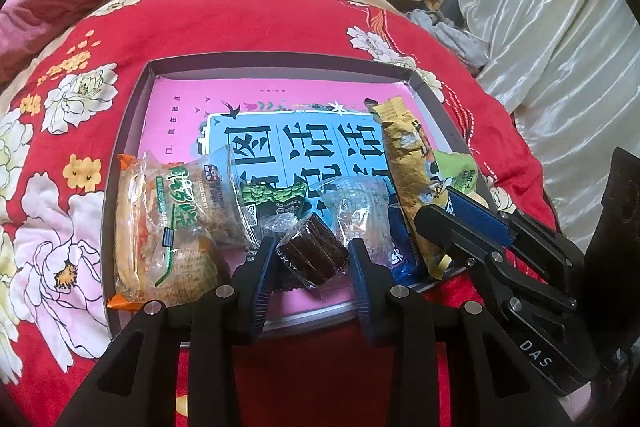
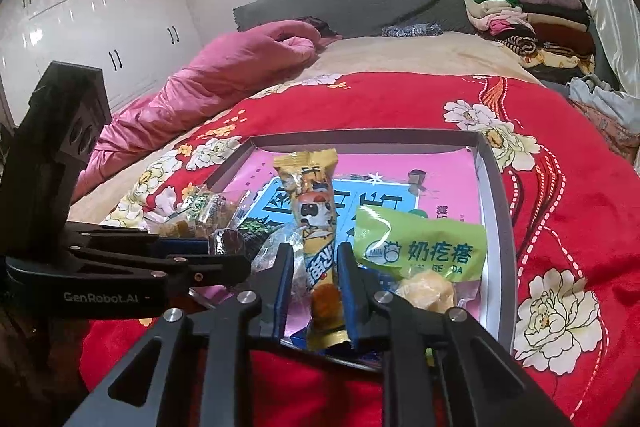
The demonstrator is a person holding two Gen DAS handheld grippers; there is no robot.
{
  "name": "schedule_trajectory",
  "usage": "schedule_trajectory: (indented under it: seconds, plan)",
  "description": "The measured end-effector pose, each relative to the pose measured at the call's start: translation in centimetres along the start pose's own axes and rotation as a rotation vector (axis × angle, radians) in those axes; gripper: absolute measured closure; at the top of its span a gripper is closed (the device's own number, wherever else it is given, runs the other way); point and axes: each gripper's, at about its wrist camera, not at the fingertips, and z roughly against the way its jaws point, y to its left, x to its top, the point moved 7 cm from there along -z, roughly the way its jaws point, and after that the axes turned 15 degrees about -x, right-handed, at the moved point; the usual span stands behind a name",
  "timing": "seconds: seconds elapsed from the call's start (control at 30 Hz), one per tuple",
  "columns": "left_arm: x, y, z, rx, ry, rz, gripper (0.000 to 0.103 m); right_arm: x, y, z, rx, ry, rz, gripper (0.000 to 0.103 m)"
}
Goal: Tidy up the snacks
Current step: 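Lower and open the left tool into the tray while the right tool releases the yellow stick snack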
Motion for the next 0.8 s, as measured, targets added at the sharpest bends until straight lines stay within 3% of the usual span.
schedule_trajectory:
  seconds: [0.57, 0.8]
  plan:
    - [-0.2, 0.0, 0.0, 0.011, 0.010, -0.007, 0.065, 0.2, 0.5, 0.9, -0.012, -0.028, 0.032, 0.074]
    - [-0.1, 0.0, 0.2, 0.009, 0.005, -0.007, 0.060, 0.3, 0.2, 1.2, -0.019, -0.034, 0.023, 0.071]
